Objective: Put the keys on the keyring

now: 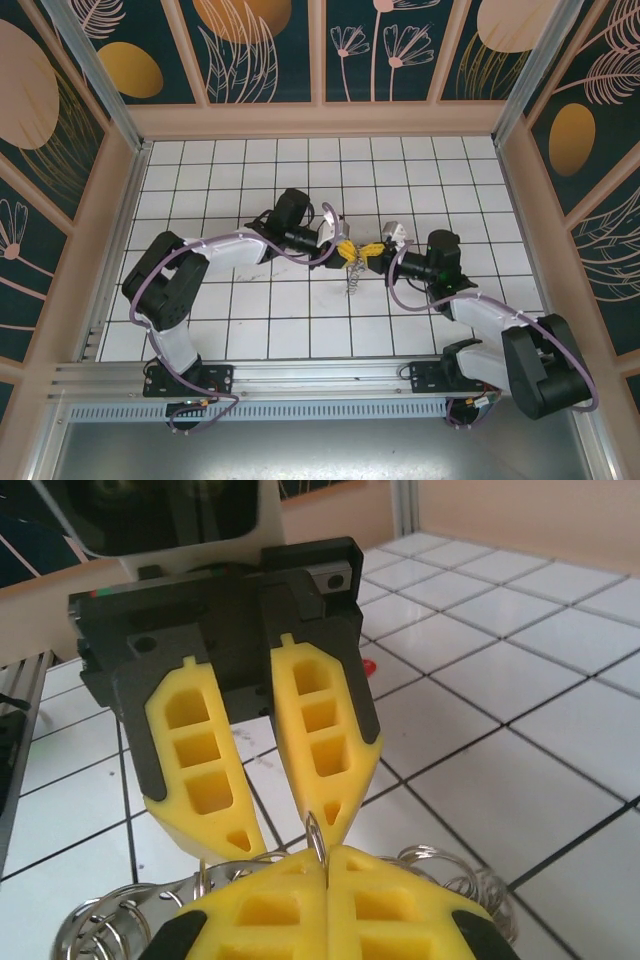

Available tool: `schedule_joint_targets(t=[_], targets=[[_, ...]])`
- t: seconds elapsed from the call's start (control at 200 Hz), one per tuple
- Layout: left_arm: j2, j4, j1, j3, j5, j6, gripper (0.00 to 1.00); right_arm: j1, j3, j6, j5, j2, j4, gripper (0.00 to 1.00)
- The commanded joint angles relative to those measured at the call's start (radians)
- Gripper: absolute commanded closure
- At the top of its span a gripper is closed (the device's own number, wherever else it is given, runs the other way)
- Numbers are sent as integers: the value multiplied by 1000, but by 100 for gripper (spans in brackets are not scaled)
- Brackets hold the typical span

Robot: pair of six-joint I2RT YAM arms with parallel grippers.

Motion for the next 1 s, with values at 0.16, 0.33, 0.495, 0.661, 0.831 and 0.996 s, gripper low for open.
schedule_joint_targets(t=[0.16,0.33,0.495,0.661,0.831,0.996], targets=[[-8,35,-42,-31,-27,-5,79,32,31,-43,13,-112,-220,100],[-50,113,-40,-94,-29,-38,75,26,12,-107,-34,-85,-149,100],[-118,173,-13,-171,-26,-66,74,15,13,-202,-100,-44,-100,100],[-173,195,36,-230,-44,-71,72,4,52,-314,-140,-31,-171,100],[-177,255,41,-226,10,-120,69,-1,71,-369,-166,-34,-224,100],[-154,247,41,-182,39,-122,68,-1,70,-371,-169,-53,-220,100]])
